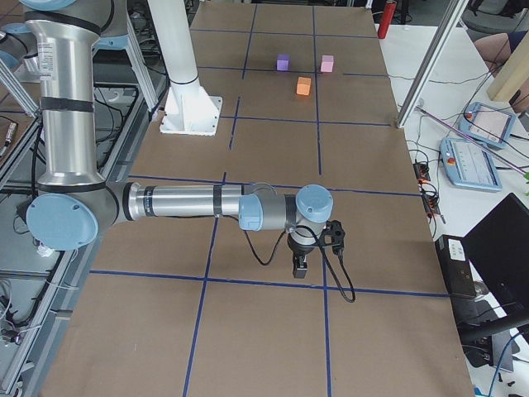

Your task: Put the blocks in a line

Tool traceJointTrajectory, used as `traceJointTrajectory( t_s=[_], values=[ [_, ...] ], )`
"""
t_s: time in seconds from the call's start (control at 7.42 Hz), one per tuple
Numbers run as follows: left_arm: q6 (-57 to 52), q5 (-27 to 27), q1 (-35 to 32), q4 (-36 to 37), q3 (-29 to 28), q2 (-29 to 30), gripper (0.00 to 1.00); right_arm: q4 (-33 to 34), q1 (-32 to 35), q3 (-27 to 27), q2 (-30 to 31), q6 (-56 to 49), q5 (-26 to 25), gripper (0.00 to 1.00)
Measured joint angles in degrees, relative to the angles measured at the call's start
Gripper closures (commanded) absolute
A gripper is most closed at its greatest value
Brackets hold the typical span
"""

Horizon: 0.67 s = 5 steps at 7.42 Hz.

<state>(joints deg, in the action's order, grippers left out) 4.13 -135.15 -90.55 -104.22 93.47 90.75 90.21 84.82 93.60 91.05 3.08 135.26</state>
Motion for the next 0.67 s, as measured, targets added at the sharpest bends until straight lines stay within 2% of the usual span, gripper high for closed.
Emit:
traceJointTrajectory(
  t_s=[0.67],
  values=[
    [-0.07, -0.04, 0.13, -1.86, -0.28, 1.73, 0.0, -0.01, 0.0, 0.0, 0.0, 0.0, 0.0, 0.0]
  ],
)
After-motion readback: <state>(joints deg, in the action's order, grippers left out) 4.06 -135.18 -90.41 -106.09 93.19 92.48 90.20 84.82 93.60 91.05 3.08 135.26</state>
